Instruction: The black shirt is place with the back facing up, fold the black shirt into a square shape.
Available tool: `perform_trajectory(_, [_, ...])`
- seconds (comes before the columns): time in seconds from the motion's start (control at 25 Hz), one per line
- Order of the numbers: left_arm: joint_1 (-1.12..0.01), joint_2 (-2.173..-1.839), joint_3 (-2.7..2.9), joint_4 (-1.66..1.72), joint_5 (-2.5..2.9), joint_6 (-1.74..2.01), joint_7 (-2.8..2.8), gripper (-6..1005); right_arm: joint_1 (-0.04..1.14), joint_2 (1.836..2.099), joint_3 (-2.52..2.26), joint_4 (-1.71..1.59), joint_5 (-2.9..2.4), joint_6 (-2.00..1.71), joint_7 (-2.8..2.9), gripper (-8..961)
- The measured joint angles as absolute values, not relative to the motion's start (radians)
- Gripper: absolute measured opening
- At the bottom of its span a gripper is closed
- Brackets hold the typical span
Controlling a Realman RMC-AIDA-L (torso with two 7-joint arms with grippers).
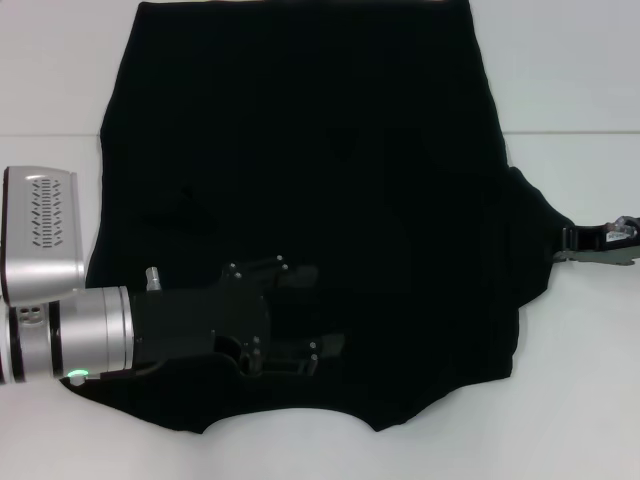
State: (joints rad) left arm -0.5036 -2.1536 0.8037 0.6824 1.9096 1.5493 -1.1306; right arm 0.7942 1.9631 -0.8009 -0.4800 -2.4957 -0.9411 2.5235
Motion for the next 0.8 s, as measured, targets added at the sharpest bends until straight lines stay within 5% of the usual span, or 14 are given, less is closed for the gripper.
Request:
perform_trajectory(0.4, [-0.501, -2.154, 0.790, 0.670, 1.905, 1.550, -1.143, 861, 0.757, 1.924, -0.791, -0.500, -2.492, -0.951, 2.504, 6])
perform_trajectory(0.8, [-0.501, -2.154, 0.790, 0.650, 1.905, 1.550, -1.149, 860, 0.709, 1.915, -0.766, -0.571, -2.488, -0.987, 2.503, 5])
